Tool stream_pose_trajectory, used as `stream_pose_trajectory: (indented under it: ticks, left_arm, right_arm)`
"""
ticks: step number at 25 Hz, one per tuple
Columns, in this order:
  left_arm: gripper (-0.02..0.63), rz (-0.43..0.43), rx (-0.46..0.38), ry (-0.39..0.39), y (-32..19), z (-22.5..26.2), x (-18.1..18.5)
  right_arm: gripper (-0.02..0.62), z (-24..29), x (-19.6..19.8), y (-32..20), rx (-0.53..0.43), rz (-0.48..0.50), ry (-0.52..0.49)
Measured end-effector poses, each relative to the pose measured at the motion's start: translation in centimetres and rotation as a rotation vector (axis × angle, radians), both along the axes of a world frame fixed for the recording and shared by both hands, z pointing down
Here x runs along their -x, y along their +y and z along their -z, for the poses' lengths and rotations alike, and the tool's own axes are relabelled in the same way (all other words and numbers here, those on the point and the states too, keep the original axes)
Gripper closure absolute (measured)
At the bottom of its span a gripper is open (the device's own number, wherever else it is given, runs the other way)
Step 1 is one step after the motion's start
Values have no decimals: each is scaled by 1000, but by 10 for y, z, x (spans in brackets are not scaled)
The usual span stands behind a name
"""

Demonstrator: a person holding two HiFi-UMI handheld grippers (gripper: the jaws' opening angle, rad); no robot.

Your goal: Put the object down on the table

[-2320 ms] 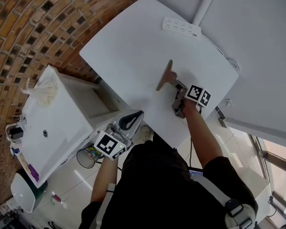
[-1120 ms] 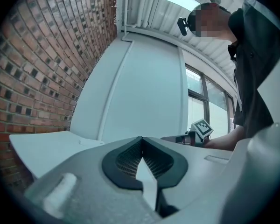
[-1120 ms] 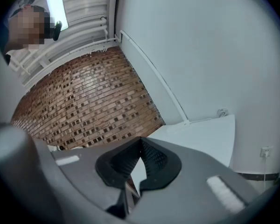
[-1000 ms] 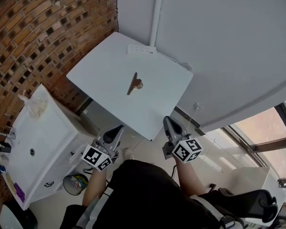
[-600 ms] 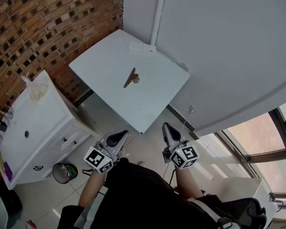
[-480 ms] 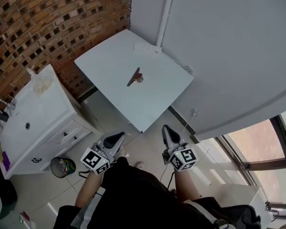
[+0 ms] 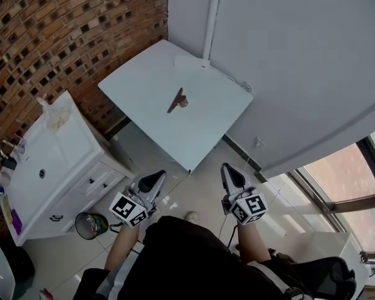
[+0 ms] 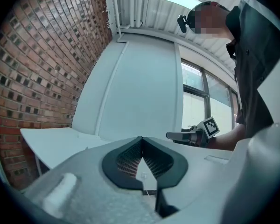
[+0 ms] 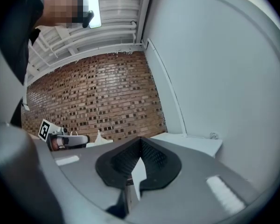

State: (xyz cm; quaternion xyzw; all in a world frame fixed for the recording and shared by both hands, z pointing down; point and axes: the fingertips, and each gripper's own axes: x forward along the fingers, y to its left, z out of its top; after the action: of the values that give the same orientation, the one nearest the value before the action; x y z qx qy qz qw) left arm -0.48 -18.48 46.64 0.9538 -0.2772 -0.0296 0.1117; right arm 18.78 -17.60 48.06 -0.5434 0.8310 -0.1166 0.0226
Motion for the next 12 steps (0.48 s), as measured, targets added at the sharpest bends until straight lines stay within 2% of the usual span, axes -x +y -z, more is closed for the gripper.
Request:
stream_pose_trajectory:
  ticks: [6,12]
  left_arm:
    - [607,-84,-58,17,-29,13,-11]
    - [607,-111,-76,5,-40,11,7]
  right_arm:
    - [589,18,12,-11,-69,-40,55]
    - [589,20,28,-17,-69,-66,45]
